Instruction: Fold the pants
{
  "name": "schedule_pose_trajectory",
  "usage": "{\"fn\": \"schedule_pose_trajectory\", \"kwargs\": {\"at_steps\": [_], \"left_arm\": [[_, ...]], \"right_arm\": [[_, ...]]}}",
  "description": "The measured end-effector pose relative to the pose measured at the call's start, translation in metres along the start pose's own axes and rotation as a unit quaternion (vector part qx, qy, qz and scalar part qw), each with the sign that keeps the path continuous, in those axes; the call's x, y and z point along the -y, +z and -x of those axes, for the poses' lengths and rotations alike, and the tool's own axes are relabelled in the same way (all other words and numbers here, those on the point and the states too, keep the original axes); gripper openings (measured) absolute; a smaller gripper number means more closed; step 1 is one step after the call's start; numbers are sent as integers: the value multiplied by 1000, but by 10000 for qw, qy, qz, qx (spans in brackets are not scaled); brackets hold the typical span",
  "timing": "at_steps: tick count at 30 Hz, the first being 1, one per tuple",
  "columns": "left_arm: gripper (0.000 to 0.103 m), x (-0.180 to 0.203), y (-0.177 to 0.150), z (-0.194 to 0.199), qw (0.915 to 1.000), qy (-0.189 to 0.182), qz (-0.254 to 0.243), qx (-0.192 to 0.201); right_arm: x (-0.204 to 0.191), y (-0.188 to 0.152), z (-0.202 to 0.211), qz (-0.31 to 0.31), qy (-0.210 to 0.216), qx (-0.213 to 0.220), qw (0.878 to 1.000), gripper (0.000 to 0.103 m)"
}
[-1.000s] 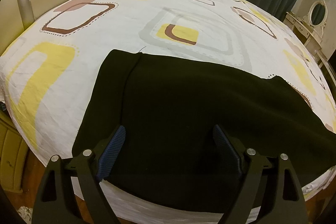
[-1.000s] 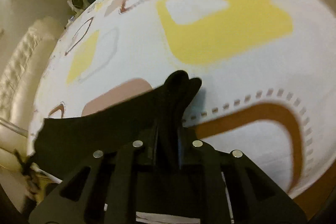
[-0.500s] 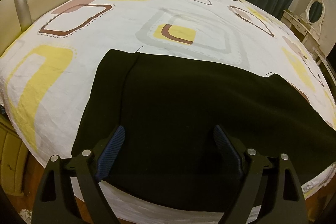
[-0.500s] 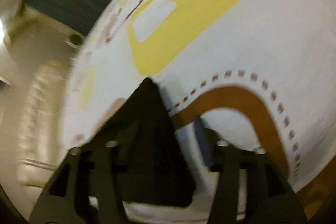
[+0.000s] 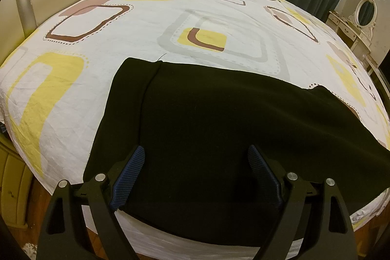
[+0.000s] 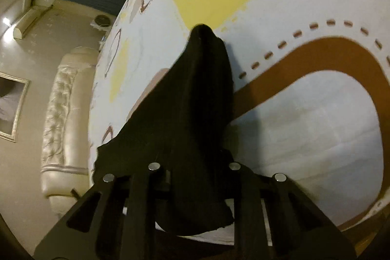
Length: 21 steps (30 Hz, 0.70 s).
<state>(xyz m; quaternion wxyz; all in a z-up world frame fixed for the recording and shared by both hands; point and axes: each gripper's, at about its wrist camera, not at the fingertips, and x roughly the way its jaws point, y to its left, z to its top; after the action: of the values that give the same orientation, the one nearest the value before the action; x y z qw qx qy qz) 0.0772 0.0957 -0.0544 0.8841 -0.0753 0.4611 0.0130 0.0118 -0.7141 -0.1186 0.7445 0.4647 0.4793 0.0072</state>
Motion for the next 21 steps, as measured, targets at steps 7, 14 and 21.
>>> {"fn": "schedule_pose_trajectory", "kwargs": {"at_steps": [7,14,21], "left_arm": [[86,3,4,15,10000,25,70,-27],[86,7,6,38,9998,-87,51,184],[86,8,6,44,9995,-35,-82,300]], "right_arm": [[-53,-17,47,290,42,589,9978,18],[-157,-37,67,1148,102,783,9903,18],[-267,-85,31,2124,-212,765,9739,18]]}}
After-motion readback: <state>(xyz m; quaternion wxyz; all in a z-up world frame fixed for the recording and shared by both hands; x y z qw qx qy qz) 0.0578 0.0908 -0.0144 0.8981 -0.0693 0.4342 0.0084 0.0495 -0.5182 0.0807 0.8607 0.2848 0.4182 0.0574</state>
